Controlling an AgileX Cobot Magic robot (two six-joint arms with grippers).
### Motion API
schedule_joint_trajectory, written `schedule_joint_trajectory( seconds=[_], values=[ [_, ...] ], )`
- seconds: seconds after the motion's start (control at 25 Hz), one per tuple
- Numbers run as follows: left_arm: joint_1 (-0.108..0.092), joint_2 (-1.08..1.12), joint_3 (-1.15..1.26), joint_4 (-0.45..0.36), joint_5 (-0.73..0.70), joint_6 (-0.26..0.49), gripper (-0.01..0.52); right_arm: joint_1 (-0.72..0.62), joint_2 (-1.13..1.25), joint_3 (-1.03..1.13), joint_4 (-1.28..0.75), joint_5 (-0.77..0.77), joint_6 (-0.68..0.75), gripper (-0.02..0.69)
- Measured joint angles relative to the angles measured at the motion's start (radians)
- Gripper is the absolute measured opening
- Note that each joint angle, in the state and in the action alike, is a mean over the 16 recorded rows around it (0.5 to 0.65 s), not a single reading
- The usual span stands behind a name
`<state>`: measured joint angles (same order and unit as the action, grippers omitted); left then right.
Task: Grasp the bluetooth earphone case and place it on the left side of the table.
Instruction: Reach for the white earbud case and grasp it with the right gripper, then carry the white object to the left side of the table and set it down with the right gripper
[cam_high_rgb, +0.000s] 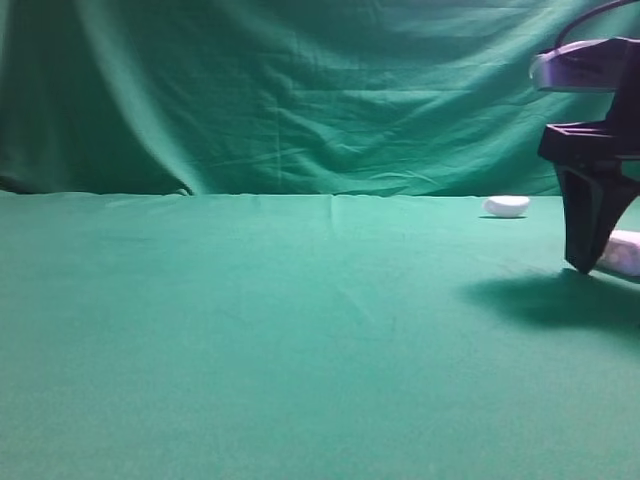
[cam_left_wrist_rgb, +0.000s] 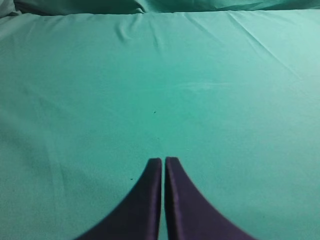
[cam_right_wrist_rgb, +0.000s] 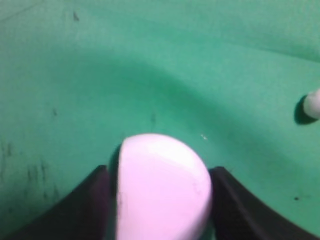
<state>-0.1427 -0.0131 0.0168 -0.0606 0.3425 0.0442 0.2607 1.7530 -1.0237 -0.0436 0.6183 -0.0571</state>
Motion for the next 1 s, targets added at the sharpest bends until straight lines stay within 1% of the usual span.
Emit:
schedule_joint_trajectory(
  seconds=[0.12,0.24,0.48,0.8,1.0],
  values=[
    [0.0,0.0,0.0,0.0,0.0,0.0,0.0,0.021,0.001,-0.088,0.009,0.056,0.0,0.318],
    [0.0,0.0,0.0,0.0,0.0,0.0,0.0,0.065,0.01,-0.201,0.02,0.109,0.001,0.314],
    [0.0,0.0,0.0,0.0,0.0,0.0,0.0,0.222,0.093,-0.471,0.045,0.167,-0.001,0.314],
    [0.0,0.0,0.0,0.0,0.0,0.0,0.0,0.475,0.35,-0.803,0.063,0.129,-0.005,0.314],
    [0.0,0.0,0.0,0.0,0.0,0.0,0.0,0.577,0.519,-0.935,0.067,0.079,-0.006,0.314]
  ],
)
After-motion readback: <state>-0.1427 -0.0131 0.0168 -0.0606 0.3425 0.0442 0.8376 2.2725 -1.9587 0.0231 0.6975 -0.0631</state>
